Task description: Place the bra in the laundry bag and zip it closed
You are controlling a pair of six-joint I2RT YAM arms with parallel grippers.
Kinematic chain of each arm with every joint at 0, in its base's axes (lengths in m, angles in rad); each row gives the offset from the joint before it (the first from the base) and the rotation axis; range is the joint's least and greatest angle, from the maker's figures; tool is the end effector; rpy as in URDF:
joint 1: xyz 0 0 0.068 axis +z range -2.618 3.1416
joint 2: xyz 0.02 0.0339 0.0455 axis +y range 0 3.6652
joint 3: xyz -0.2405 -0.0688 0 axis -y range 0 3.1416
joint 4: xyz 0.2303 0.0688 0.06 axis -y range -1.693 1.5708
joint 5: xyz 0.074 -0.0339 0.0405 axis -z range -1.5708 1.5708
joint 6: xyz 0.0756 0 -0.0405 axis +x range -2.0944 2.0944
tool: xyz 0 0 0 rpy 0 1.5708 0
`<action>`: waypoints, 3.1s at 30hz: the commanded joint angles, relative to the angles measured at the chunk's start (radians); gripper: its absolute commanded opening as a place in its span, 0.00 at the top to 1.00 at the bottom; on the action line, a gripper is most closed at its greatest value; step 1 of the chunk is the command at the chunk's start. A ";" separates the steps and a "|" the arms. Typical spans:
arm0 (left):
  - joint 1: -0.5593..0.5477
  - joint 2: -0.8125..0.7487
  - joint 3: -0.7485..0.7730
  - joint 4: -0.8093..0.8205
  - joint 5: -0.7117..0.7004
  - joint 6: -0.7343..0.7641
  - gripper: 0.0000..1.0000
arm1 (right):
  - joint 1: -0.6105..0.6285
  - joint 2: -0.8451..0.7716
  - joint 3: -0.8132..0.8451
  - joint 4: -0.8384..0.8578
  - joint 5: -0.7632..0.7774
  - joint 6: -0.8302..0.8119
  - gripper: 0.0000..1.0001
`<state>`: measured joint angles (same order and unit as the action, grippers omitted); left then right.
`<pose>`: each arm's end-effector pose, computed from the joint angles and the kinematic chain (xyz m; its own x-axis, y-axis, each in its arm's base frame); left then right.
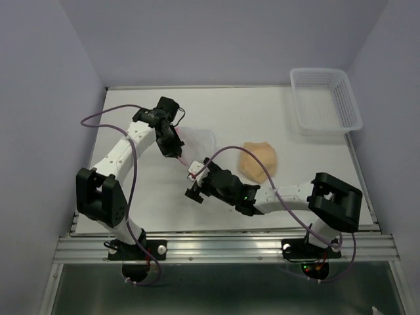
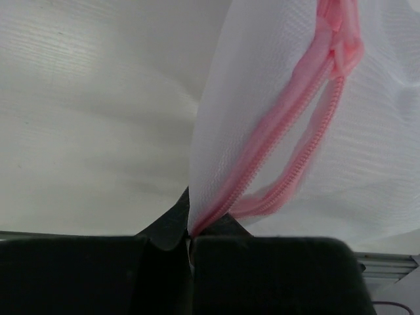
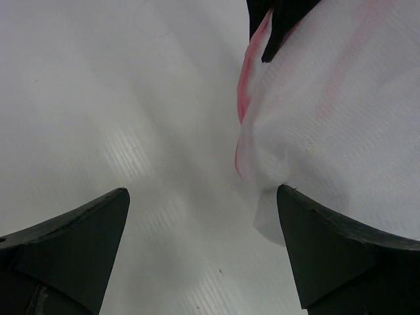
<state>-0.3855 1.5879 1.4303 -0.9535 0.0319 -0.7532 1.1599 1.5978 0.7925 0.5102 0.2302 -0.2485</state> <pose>0.3024 -0.1253 0.2430 -0.8718 -0.3840 -0.3041 -0.2842 0.9022 -0.3243 0.1638 0.3328 0.1865 0.0855 -0.4033 -0.9111 -0.8092 0.5054 -0.2996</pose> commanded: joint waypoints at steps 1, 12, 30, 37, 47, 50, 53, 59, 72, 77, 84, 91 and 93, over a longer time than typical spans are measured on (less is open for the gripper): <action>-0.003 -0.058 -0.028 -0.007 0.034 -0.023 1.00 | 0.006 0.097 0.080 0.229 0.129 -0.049 0.00; -0.004 -0.114 -0.067 -0.004 0.112 0.020 1.00 | -0.091 0.229 0.119 0.476 0.305 -0.087 0.22; -0.009 -0.129 -0.031 -0.054 -0.167 0.143 1.00 | -0.261 -0.028 0.226 -0.157 -0.125 0.216 0.99; -0.018 -0.129 -0.031 -0.056 -0.213 0.189 1.00 | -0.456 -0.049 0.346 -0.507 -0.584 0.471 0.99; -0.088 -0.186 -0.209 -0.088 0.155 0.298 1.00 | -0.627 0.033 0.502 -0.801 -0.669 0.378 0.99; -0.130 -0.184 -0.235 -0.088 0.285 0.340 1.00 | -0.655 0.114 0.630 -0.900 -0.672 0.287 0.99; -0.182 -0.166 -0.199 -0.086 0.391 0.373 1.00 | -0.655 0.174 0.712 -0.967 -0.739 0.187 0.99; -0.197 -0.148 -0.174 -0.080 0.418 0.367 1.00 | -0.655 0.277 0.847 -1.093 -0.674 0.107 0.76; -0.171 -0.066 -0.061 -0.077 0.425 0.325 1.00 | -0.655 0.099 0.714 -0.991 -0.446 0.169 0.32; -0.173 -0.069 -0.088 -0.084 0.413 0.354 1.00 | -0.655 0.129 0.678 -0.934 -0.528 0.210 0.27; -0.174 -0.098 -0.221 -0.059 0.385 0.394 1.00 | -0.655 0.234 0.711 -0.843 -0.712 0.226 0.22; -0.171 -0.138 -0.335 -0.011 0.372 0.379 1.00 | -0.566 0.335 0.737 -0.736 -0.677 0.200 0.19; -0.171 -0.137 -0.353 -0.005 0.375 0.377 1.00 | -0.546 0.370 0.743 -0.688 -0.646 0.192 0.19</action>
<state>-0.5606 1.5036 1.1007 -0.9760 0.4095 -0.3851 0.5560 1.9205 1.4876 -0.3084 -0.4374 -0.0326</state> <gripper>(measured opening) 0.063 0.808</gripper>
